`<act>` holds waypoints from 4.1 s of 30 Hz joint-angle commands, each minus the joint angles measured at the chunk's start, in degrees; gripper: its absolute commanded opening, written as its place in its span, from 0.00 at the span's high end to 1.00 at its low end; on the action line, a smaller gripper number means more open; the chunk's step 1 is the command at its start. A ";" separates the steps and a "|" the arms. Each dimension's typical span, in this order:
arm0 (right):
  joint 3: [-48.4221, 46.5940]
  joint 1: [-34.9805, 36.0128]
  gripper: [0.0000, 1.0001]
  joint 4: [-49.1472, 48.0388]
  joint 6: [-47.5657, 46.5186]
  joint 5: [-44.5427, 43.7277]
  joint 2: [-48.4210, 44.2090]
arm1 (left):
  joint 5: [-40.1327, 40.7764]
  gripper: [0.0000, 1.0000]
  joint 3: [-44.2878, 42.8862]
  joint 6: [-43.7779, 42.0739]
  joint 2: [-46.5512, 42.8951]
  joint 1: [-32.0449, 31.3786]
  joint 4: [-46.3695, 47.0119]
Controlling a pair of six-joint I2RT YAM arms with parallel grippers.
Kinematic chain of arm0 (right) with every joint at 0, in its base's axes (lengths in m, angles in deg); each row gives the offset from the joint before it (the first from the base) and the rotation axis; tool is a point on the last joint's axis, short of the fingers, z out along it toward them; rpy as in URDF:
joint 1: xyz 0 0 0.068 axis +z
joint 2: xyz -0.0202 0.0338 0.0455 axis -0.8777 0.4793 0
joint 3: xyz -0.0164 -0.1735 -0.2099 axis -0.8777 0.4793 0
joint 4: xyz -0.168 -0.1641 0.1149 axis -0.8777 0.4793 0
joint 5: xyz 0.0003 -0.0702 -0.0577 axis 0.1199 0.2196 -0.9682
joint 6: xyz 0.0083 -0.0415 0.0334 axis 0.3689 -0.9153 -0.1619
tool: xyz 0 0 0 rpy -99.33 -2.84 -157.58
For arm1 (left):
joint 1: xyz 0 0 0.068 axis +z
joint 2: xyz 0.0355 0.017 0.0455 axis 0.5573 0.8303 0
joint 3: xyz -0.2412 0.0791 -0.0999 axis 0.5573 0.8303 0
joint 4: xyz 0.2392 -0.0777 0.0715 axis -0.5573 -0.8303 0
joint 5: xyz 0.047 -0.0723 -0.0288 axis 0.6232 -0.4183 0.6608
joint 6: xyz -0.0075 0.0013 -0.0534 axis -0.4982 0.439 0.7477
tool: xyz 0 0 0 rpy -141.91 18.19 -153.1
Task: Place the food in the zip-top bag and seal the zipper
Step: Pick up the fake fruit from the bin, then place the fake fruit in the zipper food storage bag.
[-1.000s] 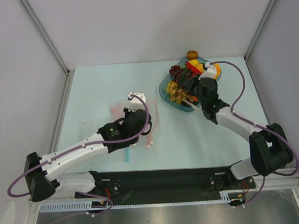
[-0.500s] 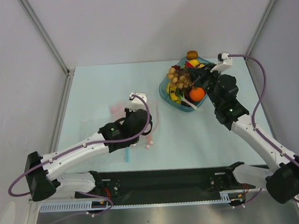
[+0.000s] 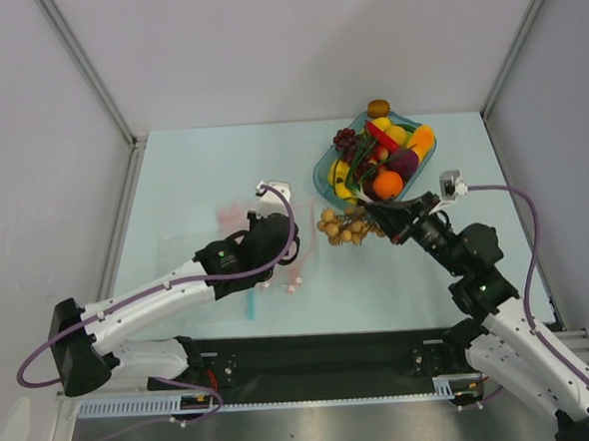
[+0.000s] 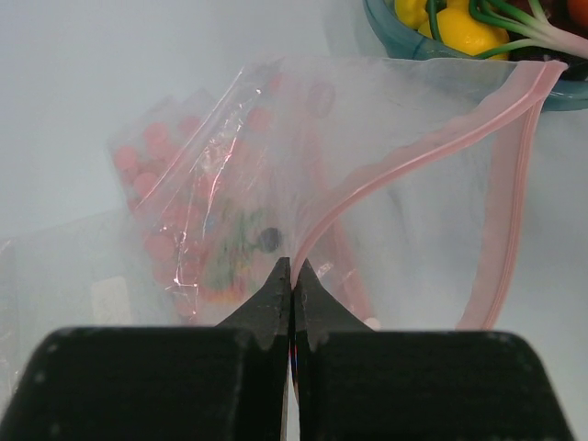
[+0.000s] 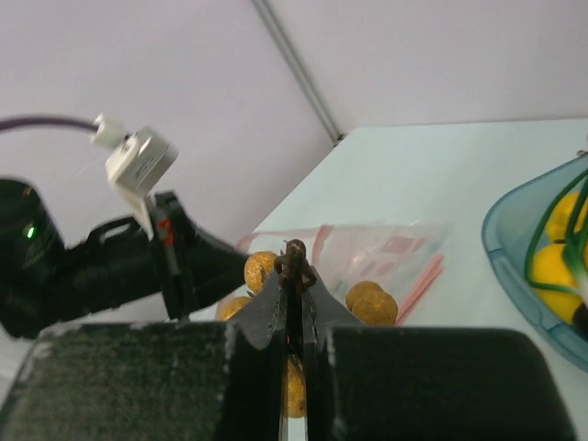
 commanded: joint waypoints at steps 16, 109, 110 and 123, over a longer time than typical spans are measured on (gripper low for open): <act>6.50 2.90 1.00 -17.84 -0.92 27.07 2.34 | -9.33 1.00 0.60 -3.22 1.45 0.40 5.68; 1.04 39.02 1.00 -3.85 10.51 -66.16 14.38 | -19.71 1.00 -8.45 -1.20 8.66 -3.64 2.00; 1.05 39.55 1.00 -4.56 10.24 -67.39 14.47 | -19.97 0.99 -8.71 -1.20 8.92 -3.64 1.82; 4.21 51.60 1.00 -39.86 -21.72 -81.12 25.36 | -24.89 1.00 -17.68 -1.29 11.04 -2.67 -4.15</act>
